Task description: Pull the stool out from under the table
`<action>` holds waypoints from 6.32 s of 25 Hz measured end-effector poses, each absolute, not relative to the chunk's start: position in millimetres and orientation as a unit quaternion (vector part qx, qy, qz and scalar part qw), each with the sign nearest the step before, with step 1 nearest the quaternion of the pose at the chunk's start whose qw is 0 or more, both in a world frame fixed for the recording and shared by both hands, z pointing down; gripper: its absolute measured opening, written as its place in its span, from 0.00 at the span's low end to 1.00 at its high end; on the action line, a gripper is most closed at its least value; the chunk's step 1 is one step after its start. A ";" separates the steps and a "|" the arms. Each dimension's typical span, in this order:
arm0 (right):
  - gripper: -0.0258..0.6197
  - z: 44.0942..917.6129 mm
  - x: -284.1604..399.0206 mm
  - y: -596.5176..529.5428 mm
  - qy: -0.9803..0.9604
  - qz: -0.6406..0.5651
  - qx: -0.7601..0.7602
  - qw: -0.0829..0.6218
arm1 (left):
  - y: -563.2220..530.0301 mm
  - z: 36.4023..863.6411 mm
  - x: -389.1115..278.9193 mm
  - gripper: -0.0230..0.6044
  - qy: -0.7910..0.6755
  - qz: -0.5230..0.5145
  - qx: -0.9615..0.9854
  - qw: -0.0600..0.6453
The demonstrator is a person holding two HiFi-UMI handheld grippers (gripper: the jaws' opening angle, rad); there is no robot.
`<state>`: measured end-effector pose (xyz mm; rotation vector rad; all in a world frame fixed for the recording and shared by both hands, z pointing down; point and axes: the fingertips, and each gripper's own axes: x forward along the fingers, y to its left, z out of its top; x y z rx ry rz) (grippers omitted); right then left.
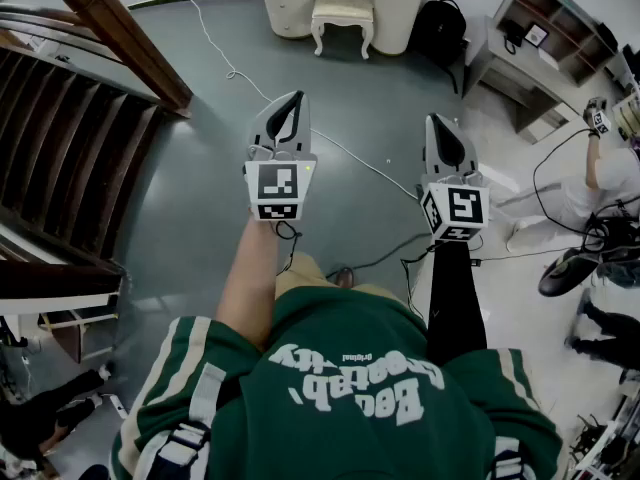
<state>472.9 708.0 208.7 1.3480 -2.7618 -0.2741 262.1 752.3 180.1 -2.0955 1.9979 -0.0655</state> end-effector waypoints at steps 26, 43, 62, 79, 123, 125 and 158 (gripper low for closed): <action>0.05 234.7 440.9 646.1 -0.897 -0.068 0.435 0.044 | 694.5 196.4 215.4 0.06 0.695 -0.036 -0.709 0.110; 0.05 231.0 324.5 445.5 -0.881 -0.067 0.463 0.062 | 472.2 198.2 100.0 0.06 0.666 -0.032 -0.738 0.104; 0.05 222.3 239.0 302.5 -0.894 -0.076 0.440 0.039 | 349.4 189.7 25.6 0.06 0.675 -0.029 -0.728 0.117; 0.05 209.3 144.5 -52.8 -0.920 -0.097 0.379 0.020 | 18.7 187.1 -42.2 0.06 0.697 -0.047 -0.704 0.124; 0.05 249.6 89.7 -324.3 -0.886 -0.078 0.455 0.046 | -287.7 251.6 -117.1 0.06 0.644 -0.074 -0.756 0.088; 0.05 255.4 98.0 -324.4 -0.890 -0.072 0.449 0.040 | -283.6 256.6 -109.6 0.06 0.648 -0.077 -0.752 0.088; 0.68 568.9 111.8 -321.6 -0.902 0.001 0.400 0.164 | -292.8 534.8 -96.2 0.51 0.599 -0.119 -0.790 0.050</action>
